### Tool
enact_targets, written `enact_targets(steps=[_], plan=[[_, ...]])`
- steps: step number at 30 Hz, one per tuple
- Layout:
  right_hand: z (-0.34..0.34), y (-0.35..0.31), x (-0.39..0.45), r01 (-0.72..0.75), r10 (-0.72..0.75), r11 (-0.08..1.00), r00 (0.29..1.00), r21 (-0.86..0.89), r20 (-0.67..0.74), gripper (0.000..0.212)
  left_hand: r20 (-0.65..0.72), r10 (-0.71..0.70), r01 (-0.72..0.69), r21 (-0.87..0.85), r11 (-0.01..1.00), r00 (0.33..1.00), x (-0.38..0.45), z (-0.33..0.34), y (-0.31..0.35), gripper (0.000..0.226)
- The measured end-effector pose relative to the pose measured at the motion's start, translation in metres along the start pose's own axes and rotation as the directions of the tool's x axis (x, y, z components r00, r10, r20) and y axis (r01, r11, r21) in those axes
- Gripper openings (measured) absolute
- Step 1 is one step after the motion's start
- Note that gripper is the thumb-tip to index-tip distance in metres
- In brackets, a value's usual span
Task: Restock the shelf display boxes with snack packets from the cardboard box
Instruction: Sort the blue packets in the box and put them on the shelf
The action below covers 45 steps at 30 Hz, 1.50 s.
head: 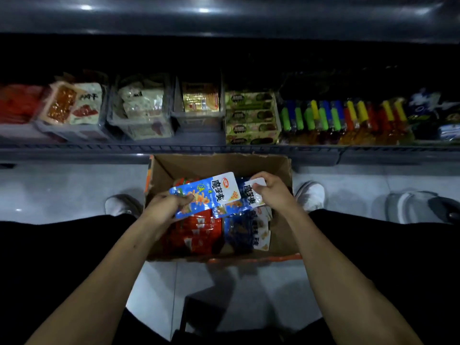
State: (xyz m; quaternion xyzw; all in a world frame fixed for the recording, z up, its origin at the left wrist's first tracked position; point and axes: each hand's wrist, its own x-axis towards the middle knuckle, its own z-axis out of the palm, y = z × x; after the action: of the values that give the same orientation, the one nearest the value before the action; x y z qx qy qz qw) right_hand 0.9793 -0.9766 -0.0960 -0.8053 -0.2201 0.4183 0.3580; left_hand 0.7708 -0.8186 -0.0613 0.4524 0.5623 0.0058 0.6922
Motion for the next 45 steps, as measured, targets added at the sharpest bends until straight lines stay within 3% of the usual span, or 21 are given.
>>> enact_targets(steps=[3,5,9,11,15,24,27,30,32,36,38,40,42,45], plan=[[-0.009,-0.037,-0.019,0.019,-0.021,0.978,1.0,0.205,0.009,0.01,0.092,0.028,-0.017,-0.111,0.994,0.995,-0.011,0.008,0.01,0.02],[-0.008,-0.056,-0.031,0.036,-0.037,0.939,0.999,0.341,-0.003,0.015,0.079,0.091,-0.078,-0.153,0.985,0.993,-0.019,0.015,0.015,0.01],[-0.007,-0.078,-0.048,0.033,-0.02,0.848,0.999,0.528,-0.031,0.021,0.002,0.217,-0.212,-0.218,0.953,0.976,-0.031,0.024,0.024,0.018],[-0.01,-0.086,-0.057,0.078,-0.071,0.869,0.997,0.488,-0.033,0.007,-0.014,0.296,-0.293,-0.19,0.937,0.955,-0.037,0.025,0.028,0.019],[-0.009,-0.095,-0.064,0.138,-0.124,0.949,0.99,0.282,-0.066,0.031,-0.035,0.451,-0.45,0.032,0.892,0.892,-0.051,0.029,0.036,0.019],[0.003,-0.107,-0.071,0.264,-0.228,0.949,0.952,0.173,-0.206,0.044,0.02,0.542,-0.539,0.137,0.831,0.84,-0.073,0.025,0.053,0.02],[0.007,-0.11,-0.074,0.261,-0.204,0.952,0.93,0.16,-0.304,0.041,0.051,0.656,-0.634,0.319,0.704,0.753,-0.078,0.029,0.052,0.015],[0.009,-0.113,-0.076,0.276,-0.219,0.957,0.89,0.093,-0.4,0.036,0.122,0.789,-0.655,0.641,0.4,0.602,-0.088,0.034,0.049,0.011],[0.004,-0.117,-0.075,0.267,-0.238,0.964,0.878,0.012,-0.415,0.036,0.171,0.782,-0.631,0.702,0.33,0.599,-0.092,0.037,0.054,0.007],[-0.025,-0.132,-0.075,0.319,-0.343,0.939,0.899,-0.129,-0.271,0.044,0.209,0.587,-0.551,0.672,0.495,0.782,-0.088,0.028,0.091,0.021],[-0.045,-0.144,-0.078,0.379,-0.385,0.922,0.87,-0.08,-0.31,0.043,0.248,0.503,-0.549,0.537,0.64,0.828,-0.092,0.026,0.112,0.014],[-0.063,-0.157,-0.079,0.417,-0.325,0.89,0.866,0.187,-0.381,0.041,0.246,0.503,-0.558,0.296,0.775,0.829,-0.098,0.031,0.125,0.006],[-0.074,-0.169,-0.078,0.41,-0.263,0.769,0.902,0.49,-0.342,0.039,0.215,0.571,-0.597,0.083,0.798,0.792,-0.101,0.041,0.136,0.009],[-0.084,-0.187,-0.077,0.449,-0.326,0.727,0.892,0.52,-0.315,0.029,0.2,0.651,-0.663,-0.008,0.749,0.732,-0.105,0.062,0.153,0.008]])
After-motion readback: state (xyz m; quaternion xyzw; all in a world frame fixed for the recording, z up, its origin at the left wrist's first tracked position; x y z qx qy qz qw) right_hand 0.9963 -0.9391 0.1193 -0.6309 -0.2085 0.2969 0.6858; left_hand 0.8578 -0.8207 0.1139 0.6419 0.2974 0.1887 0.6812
